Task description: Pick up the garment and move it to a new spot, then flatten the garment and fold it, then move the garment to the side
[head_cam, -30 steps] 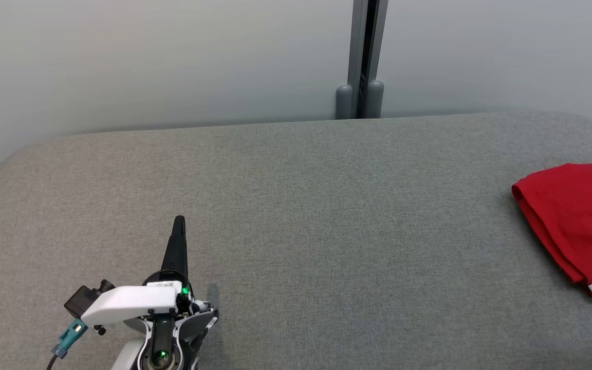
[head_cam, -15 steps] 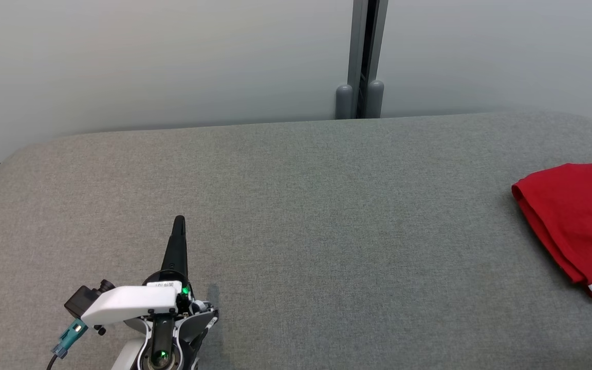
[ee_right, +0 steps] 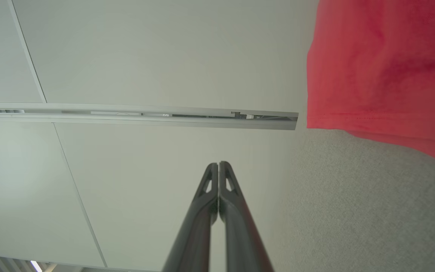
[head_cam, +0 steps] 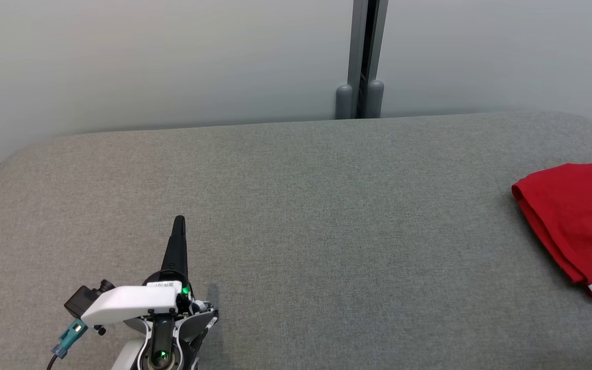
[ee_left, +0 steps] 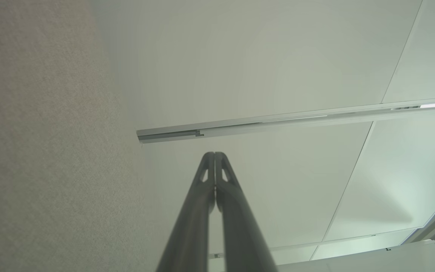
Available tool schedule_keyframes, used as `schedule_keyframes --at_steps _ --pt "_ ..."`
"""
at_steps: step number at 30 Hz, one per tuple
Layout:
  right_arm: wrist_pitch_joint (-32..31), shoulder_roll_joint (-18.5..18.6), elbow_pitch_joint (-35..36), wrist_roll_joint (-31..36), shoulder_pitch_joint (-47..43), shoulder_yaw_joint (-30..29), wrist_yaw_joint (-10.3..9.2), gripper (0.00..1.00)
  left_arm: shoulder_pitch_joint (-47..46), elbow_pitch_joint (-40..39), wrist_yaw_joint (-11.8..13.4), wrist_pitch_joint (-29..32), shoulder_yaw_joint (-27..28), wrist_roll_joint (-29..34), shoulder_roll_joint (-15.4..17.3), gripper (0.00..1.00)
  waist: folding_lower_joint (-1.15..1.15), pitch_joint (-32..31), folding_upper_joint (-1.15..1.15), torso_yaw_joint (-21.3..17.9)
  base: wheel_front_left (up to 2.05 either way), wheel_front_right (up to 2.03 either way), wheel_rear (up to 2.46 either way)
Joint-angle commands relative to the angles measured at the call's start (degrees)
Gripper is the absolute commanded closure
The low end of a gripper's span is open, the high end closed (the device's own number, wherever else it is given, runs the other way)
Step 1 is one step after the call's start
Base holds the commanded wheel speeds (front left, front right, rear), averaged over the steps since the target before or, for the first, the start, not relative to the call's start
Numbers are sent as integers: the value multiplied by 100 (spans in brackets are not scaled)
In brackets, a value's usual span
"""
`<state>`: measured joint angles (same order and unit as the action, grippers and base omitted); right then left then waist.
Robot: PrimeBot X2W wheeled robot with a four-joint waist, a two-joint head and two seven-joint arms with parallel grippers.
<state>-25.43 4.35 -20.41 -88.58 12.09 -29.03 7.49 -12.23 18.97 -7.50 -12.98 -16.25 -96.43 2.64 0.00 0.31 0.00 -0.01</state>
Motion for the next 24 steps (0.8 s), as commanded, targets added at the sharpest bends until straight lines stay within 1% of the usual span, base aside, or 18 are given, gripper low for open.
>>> schedule_keyframes --at_steps 1,24 --pt "18 46 0 -26 -8 2 0 100 -78 2 -28 -15 21 -6 20 100 0 0 0 0 0 0 0" --pt "22 55 -1 -35 -16 17 0 100 -78 1 -28 -15 21 -7 20 100 0 0 0 0 0 0 0"
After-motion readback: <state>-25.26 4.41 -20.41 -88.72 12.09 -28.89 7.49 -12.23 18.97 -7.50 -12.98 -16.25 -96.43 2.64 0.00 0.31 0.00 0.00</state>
